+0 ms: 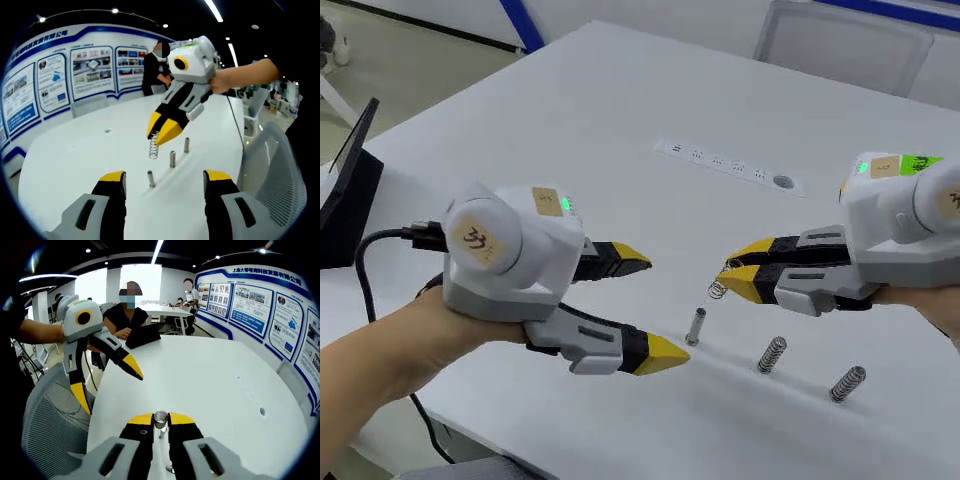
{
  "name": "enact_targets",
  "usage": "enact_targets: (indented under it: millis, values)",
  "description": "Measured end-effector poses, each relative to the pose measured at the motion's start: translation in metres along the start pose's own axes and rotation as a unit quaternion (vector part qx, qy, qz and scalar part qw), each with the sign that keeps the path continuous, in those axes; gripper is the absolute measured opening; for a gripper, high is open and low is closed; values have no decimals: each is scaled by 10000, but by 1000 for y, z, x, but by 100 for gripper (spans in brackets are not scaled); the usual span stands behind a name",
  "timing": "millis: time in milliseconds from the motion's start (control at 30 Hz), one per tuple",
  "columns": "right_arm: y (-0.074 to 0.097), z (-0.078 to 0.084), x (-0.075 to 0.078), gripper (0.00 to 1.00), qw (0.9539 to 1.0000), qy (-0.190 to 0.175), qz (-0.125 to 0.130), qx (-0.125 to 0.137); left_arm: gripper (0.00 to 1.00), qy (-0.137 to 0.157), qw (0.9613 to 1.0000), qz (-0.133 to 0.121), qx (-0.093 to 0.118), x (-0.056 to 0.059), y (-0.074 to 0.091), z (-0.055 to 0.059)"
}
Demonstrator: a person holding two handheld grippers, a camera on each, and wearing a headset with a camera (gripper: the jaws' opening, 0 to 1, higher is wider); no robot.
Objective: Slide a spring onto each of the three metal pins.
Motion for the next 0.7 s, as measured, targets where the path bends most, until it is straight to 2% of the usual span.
enact_targets:
  millis: [100, 300, 600, 700]
  values:
    - [-9, 3, 1, 11, 10000, -8, -15, -83, 72, 23, 10000, -16, -11, 0, 1, 2]
    - [-25, 10, 3, 11, 9996, -17, 33, -262, 77, 76, 9999, -16, -82, -1, 6, 8]
    - [-36, 17, 6, 11, 9987, -56, 3, -501, 87, 204, 9997, -70, -59, -7, 5, 13]
    - [-37, 19, 5, 11, 9985, -77, -31, -533, 87, 208, 9996, -49, -163, -7, 3, 17]
Point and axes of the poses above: the centre of the closed fingertips' face, and the gripper's own axes: y roughly backward along the fingers, x roughly to its right, z roughly out of its underside, the point moved 10 cm from there along y, roughly backward along the fingers, and after that the axes turned 5 degrees about z, right-handed, at the moved point
